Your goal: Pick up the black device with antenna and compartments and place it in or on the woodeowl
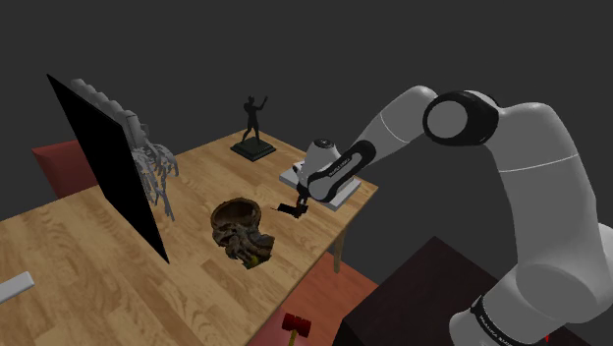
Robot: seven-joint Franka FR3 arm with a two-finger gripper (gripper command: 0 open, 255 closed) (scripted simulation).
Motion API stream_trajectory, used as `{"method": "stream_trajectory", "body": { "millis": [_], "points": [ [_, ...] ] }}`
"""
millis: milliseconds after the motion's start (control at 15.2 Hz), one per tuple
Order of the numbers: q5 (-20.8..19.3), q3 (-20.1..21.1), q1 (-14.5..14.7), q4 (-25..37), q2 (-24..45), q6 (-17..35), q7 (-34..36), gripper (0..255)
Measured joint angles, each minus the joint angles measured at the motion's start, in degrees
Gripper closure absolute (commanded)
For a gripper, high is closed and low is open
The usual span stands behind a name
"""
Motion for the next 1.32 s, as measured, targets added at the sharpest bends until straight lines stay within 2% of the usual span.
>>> {"method": "stream_trajectory", "body": {
  "millis": [198, 330, 660, 1122, 1188, 1320],
  "points": [
    [0.44, -1.07, 1.79, 9.71, 4.44, -6.45, 0.8, 0],
    [0.41, -1.47, 2.16, 12.28, 6.44, -7.27, 0.88, 0],
    [0.22, -2.08, 2.8, 16.53, 11.04, -7.01, 0.82, 0],
    [0.14, -2.24, 2.97, 17.18, 12.0, -6.68, 0.87, 0],
    [0.14, -2.24, 2.97, 17.18, 12.0, -6.68, 0.87, 255],
    [0.14, -2.23, 2.98, 17.18, 11.98, -6.68, 0.87, 255]
  ]
}}
